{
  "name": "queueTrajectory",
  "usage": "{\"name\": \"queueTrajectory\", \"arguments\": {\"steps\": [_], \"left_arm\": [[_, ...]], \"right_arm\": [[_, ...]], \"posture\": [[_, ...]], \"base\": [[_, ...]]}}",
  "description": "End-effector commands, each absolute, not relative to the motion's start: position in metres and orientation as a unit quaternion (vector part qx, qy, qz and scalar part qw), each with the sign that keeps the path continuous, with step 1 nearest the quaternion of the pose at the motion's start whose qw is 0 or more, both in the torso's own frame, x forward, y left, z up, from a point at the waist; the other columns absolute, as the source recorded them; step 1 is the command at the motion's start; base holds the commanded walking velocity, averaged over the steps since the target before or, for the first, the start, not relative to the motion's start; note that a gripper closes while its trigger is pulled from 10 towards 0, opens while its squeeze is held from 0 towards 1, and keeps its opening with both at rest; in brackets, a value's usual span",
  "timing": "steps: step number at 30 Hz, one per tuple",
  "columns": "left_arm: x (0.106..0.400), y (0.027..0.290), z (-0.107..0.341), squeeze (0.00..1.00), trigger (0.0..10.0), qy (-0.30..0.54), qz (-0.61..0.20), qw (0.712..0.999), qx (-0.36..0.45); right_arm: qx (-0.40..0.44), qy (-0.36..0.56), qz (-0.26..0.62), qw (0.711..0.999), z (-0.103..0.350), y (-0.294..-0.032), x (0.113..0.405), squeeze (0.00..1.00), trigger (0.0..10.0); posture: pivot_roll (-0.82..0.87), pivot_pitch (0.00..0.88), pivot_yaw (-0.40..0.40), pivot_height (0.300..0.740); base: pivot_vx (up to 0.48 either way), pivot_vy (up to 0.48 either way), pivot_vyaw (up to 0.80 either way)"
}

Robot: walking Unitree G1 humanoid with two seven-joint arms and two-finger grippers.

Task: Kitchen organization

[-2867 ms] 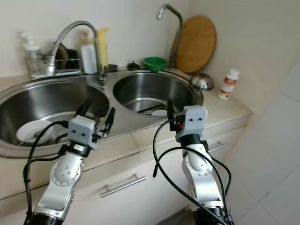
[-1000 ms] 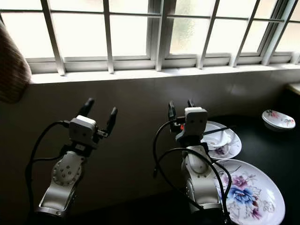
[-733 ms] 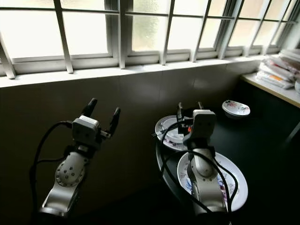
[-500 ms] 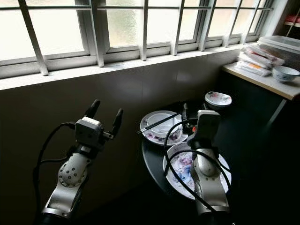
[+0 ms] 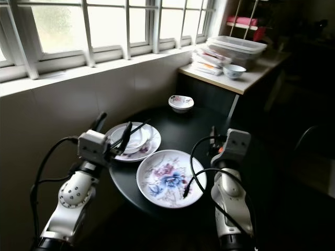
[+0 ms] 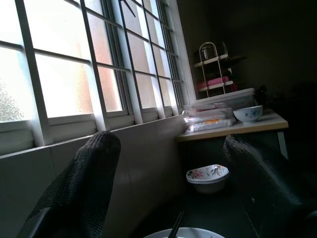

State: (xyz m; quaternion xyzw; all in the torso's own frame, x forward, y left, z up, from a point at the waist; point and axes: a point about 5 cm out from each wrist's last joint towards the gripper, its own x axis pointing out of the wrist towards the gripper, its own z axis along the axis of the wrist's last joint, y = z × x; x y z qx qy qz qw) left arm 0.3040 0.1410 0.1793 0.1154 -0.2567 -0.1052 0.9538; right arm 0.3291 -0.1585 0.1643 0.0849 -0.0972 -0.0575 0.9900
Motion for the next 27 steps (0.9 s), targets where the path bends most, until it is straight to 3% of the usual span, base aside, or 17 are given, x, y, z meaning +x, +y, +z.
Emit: {"name": "queueTrajectory", "arguments": {"steps": [1,8,11,14,21,27], "left_arm": [[0.304,0.137,0.18,0.0,10.0,-0.257,-0.109,0.954,0.112],[0.304,0.138,0.179,0.0,10.0,-0.253,-0.108,0.955,0.115],[0.305,0.138,0.179,0.0,10.0,-0.251,-0.108,0.955,0.116],[0.305,0.137,0.178,0.0,10.0,-0.248,-0.108,0.955,0.118],[0.306,0.139,0.179,0.0,10.0,-0.247,-0.105,0.956,0.12],[0.305,0.139,0.177,0.0,10.0,-0.242,-0.103,0.957,0.123]], "right_arm": [[0.113,-0.053,-0.058,0.991,0.153,-0.16,0.332,0.0,10.0],[0.19,0.073,-0.106,0.973,0.117,-0.171,0.333,0.0,10.0],[0.214,0.126,-0.071,0.966,0.103,-0.164,0.334,0.0,10.0],[0.21,0.149,-0.029,0.966,0.096,-0.157,0.333,0.0,10.0],[0.248,0.193,-0.05,0.948,0.083,-0.156,0.331,0.0,10.0],[0.291,0.234,-0.009,0.928,0.076,-0.142,0.329,0.0,10.0]], "posture": [[-0.04,0.0,-0.051,0.74],[-0.03,0.0,-0.053,0.74],[-0.03,0.0,-0.053,0.74],[-0.04,0.0,-0.053,0.74],[-0.03,0.0,-0.059,0.74],[-0.02,0.0,-0.059,0.74]], "base": [[0.0,0.0,0.0],[0.0,0.0,0.0],[0.0,0.0,0.0],[0.0,0.0,0.0],[0.0,0.0,0.0],[0.0,0.0,0.0]]}}
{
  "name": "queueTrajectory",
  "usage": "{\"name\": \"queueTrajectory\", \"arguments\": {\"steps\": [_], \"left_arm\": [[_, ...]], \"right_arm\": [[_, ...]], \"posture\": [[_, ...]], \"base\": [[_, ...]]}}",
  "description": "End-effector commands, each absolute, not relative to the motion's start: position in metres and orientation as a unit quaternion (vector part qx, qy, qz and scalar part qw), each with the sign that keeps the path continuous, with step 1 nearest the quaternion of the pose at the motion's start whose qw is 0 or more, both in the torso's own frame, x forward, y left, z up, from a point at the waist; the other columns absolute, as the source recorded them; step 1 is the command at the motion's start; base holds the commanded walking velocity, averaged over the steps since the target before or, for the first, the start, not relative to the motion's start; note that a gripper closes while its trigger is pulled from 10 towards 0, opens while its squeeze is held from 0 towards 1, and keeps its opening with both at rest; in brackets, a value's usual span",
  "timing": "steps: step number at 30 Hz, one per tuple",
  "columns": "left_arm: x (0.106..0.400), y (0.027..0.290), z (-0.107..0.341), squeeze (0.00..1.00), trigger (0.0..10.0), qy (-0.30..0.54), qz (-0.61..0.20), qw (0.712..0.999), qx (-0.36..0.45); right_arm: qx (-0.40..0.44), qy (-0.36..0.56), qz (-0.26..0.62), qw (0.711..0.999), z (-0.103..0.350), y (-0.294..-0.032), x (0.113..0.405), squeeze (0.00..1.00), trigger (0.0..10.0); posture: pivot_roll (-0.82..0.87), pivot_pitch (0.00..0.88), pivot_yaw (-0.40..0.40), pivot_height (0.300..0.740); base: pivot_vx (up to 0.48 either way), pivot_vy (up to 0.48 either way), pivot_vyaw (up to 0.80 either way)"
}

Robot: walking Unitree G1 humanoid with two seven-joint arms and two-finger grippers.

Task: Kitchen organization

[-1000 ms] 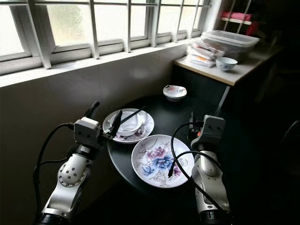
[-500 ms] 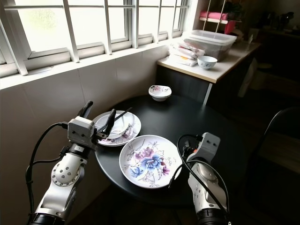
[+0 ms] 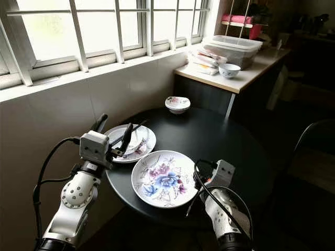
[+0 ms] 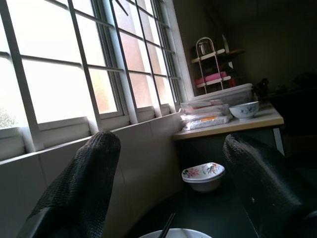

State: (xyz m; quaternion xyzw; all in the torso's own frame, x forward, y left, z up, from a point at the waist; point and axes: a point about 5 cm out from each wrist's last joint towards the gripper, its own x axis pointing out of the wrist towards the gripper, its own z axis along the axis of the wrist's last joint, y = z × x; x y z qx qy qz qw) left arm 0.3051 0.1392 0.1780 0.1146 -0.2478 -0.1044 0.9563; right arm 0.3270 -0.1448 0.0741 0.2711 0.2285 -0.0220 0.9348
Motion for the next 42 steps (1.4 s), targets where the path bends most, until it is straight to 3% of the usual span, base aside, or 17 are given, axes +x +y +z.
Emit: {"name": "queueTrajectory", "arguments": {"steps": [1,10,11,12,13,23,35,42], "left_arm": [[0.305,0.139,0.177,0.0,10.0,-0.242,-0.103,0.957,0.124],[0.307,0.139,0.176,0.0,10.0,-0.237,-0.102,0.958,0.127],[0.307,0.139,0.176,0.0,10.0,-0.237,-0.102,0.958,0.128],[0.307,0.139,0.176,0.0,10.0,-0.236,-0.102,0.958,0.128],[0.307,0.139,0.176,0.0,10.0,-0.236,-0.102,0.958,0.128],[0.306,0.14,0.174,0.0,10.0,-0.231,-0.101,0.959,0.129],[0.306,0.14,0.173,0.0,10.0,-0.229,-0.099,0.96,0.129],[0.306,0.147,0.171,0.0,10.0,-0.219,-0.09,0.965,0.117]], "right_arm": [[0.306,0.237,0.007,0.922,0.076,-0.138,0.329,0.0,10.0],[0.359,0.27,0.004,0.893,0.069,-0.139,0.328,0.0,10.0],[0.364,0.275,0.001,0.89,0.068,-0.139,0.328,0.0,8.5],[0.368,0.277,-0.001,0.888,0.067,-0.139,0.328,0.0,8.5],[0.376,0.284,-0.004,0.882,0.065,-0.139,0.326,0.0,0.0],[0.4,0.304,-0.009,0.865,0.061,-0.135,0.324,0.0,0.0],[0.433,0.26,0.001,0.863,0.075,-0.135,0.326,0.0,0.0],[0.426,0.166,-0.003,0.889,0.108,-0.138,0.329,0.0,0.0]], "posture": [[-0.02,0.0,-0.059,0.74],[-0.03,0.0,-0.058,0.74],[-0.02,0.0,-0.058,0.74],[-0.02,0.0,-0.058,0.74],[-0.02,0.0,-0.058,0.74],[-0.03,0.0,-0.058,0.74],[-0.03,0.0,-0.06,0.74],[-0.03,0.0,-0.06,0.74]], "base": [[0.0,0.0,0.0],[0.0,0.0,0.0],[0.0,0.0,0.0],[0.0,0.0,0.0],[0.0,0.0,0.0],[0.0,0.0,0.0],[0.0,0.0,0.0],[0.0,0.0,0.0]]}}
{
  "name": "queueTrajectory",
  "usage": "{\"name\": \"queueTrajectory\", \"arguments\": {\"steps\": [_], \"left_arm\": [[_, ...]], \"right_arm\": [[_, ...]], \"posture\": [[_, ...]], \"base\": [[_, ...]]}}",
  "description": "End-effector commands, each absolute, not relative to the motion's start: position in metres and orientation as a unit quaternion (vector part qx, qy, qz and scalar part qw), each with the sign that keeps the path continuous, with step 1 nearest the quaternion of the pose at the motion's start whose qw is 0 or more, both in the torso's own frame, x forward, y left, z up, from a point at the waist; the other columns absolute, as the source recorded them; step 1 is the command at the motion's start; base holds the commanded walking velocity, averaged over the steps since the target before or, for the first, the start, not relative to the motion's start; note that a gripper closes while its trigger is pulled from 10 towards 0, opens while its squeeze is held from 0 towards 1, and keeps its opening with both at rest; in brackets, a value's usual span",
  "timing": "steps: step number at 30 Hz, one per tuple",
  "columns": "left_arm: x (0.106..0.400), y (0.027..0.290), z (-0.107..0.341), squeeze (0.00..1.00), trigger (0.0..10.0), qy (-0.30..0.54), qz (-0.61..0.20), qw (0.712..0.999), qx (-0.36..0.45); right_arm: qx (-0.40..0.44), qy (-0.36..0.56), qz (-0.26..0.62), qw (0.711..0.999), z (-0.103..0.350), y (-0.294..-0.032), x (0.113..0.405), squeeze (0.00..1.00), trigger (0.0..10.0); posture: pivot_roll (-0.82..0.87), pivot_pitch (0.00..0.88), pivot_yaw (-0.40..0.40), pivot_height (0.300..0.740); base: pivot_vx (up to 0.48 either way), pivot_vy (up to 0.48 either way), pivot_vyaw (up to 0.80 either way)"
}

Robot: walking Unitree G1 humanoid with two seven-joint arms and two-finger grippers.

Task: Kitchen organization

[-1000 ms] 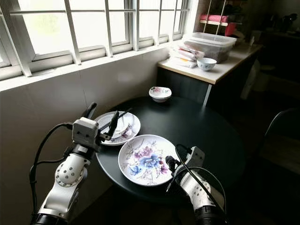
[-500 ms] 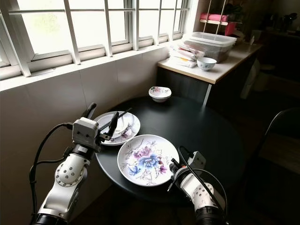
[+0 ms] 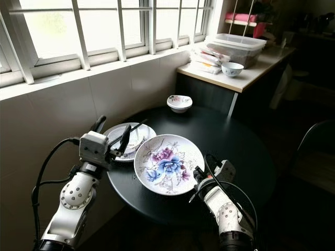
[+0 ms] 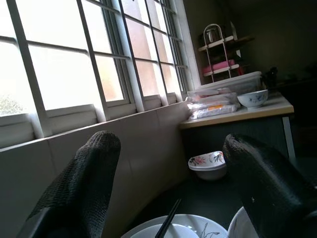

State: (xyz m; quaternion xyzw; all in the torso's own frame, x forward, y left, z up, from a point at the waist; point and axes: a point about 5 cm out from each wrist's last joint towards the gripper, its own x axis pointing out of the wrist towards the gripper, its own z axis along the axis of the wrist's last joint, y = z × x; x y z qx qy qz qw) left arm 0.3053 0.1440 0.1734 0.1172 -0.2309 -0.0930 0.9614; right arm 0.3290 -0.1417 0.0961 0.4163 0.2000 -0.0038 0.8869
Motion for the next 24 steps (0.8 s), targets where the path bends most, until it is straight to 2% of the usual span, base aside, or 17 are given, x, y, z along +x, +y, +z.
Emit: {"name": "queueTrajectory", "arguments": {"steps": [1,2,3,5,6,7,9,12,24], "left_arm": [[0.306,0.148,0.17,0.0,10.0,-0.217,-0.089,0.965,0.114],[0.306,0.148,0.17,0.0,10.0,-0.217,-0.089,0.965,0.114],[0.307,0.149,0.17,0.0,10.0,-0.216,-0.087,0.966,0.114],[0.307,0.15,0.171,0.0,10.0,-0.216,-0.084,0.966,0.115],[0.307,0.15,0.171,0.0,10.0,-0.216,-0.084,0.966,0.115],[0.308,0.152,0.17,0.0,10.0,-0.214,-0.078,0.967,0.112],[0.308,0.153,0.17,0.0,10.0,-0.213,-0.076,0.968,0.111],[0.308,0.154,0.171,0.0,10.0,-0.214,-0.075,0.967,0.112],[0.308,0.155,0.172,0.0,10.0,-0.218,-0.071,0.967,0.114]], "right_arm": [[0.415,0.15,-0.009,0.897,0.114,-0.14,0.33,0.0,0.0],[0.415,0.15,-0.009,0.897,0.114,-0.14,0.33,0.0,0.0],[0.408,0.113,-0.04,0.905,0.125,-0.147,0.33,0.0,0.0],[0.377,0.076,-0.032,0.922,0.137,-0.148,0.33,0.0,0.0],[0.377,0.076,-0.032,0.922,0.137,-0.148,0.33,0.0,0.0],[0.325,0.011,0.003,0.946,0.158,-0.144,0.33,0.0,0.0],[0.297,-0.02,0.021,0.954,0.169,-0.142,0.329,0.0,0.0],[0.229,-0.048,0.077,0.969,0.179,-0.13,0.328,0.0,0.0],[0.174,-0.074,0.141,0.972,0.18,-0.117,0.323,0.0,0.0]], "posture": [[-0.03,0.0,-0.06,0.74],[-0.03,0.0,-0.06,0.74],[-0.03,0.0,-0.062,0.74],[-0.03,0.0,-0.062,0.74],[-0.03,0.0,-0.062,0.74],[-0.03,0.0,-0.061,0.74],[-0.03,0.0,-0.061,0.74],[-0.03,0.0,-0.061,0.74],[-0.02,0.0,-0.064,0.74]], "base": [[0.0,0.48,0.0],[0.0,0.48,0.0],[0.0,0.48,0.0],[0.0,0.48,0.0],[0.0,0.48,0.0],[0.0,0.48,0.0],[0.0,0.48,0.0],[0.0,0.48,0.8],[0.0,0.464,0.8]]}}
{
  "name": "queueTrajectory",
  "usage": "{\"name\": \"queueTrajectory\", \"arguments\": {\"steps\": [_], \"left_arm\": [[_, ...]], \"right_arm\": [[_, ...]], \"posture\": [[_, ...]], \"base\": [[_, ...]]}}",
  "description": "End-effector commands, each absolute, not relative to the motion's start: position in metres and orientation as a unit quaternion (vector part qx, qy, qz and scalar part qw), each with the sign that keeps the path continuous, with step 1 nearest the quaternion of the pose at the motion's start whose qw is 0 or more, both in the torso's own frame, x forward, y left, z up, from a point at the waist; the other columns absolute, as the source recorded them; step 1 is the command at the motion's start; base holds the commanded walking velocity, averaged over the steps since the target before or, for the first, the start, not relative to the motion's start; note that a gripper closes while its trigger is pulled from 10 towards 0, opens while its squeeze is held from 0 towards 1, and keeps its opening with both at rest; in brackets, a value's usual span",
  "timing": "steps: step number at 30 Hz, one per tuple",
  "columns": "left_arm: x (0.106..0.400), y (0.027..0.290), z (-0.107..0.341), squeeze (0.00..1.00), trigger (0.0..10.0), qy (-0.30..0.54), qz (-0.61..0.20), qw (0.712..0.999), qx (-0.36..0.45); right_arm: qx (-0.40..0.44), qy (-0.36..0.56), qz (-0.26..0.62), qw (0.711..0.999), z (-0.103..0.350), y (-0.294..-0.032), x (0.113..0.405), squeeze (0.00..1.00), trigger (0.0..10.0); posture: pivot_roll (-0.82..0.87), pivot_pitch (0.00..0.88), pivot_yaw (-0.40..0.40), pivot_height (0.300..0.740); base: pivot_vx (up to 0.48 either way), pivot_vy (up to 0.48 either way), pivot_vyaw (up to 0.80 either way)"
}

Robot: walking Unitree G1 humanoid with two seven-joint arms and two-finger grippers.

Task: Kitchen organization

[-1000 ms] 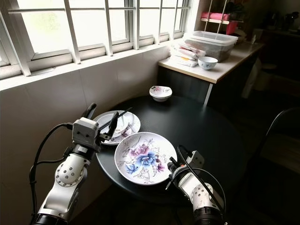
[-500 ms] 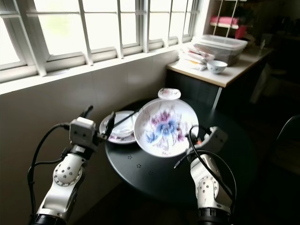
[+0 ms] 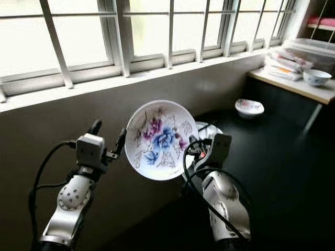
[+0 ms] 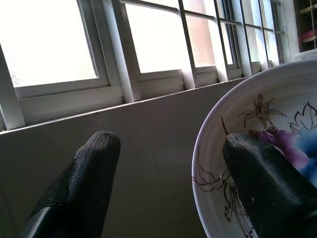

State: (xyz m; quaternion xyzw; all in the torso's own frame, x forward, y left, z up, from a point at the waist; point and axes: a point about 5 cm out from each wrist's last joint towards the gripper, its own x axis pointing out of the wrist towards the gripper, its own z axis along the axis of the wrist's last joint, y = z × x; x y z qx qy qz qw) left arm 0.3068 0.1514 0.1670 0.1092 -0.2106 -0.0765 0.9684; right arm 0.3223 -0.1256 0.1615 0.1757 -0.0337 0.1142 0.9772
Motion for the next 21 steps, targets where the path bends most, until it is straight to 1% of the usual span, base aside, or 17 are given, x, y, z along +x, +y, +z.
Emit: {"name": "queueTrajectory", "arguments": {"steps": [1,7,11,17,21], "left_arm": [[0.3077,0.1548,0.1718,0.0,10.0,-0.218,-0.071,0.967,0.114],[0.3082,0.1552,0.1724,0.0,10.0,-0.217,-0.07,0.967,0.113],[0.3082,0.1553,0.1728,0.0,10.0,-0.219,-0.069,0.967,0.114],[0.3079,0.1554,0.1731,0.0,10.0,-0.22,-0.069,0.967,0.112],[0.3083,0.1551,0.1728,0.0,10.0,-0.217,-0.07,0.967,0.112]], "right_arm": [[0.174,-0.074,0.141,0.972,0.1802,-0.1172,0.323,0.0,0.0],[0.165,-0.077,0.169,0.969,0.1786,-0.113,0.3216,0.0,0.0],[0.161,-0.081,0.181,0.967,0.1794,-0.1117,0.3214,0.0,0.0],[0.156,-0.085,0.19,0.966,0.1801,-0.1107,0.321,0.0,0.0],[0.153,-0.086,0.192,0.966,0.1801,-0.1111,0.3212,0.0,0.0]], "posture": [[-0.02,0.0,-0.064,0.74],[-0.02,0.0,-0.064,0.74],[-0.02,0.0,-0.064,0.74],[-0.02,0.0,-0.063,0.74],[-0.02,0.0,-0.064,0.74]], "base": [[0.0,0.36,0.8],[0.0,0.0,0.8],[0.0,0.277,0.8],[0.0,0.0,0.8],[0.0,0.384,0.8]]}}
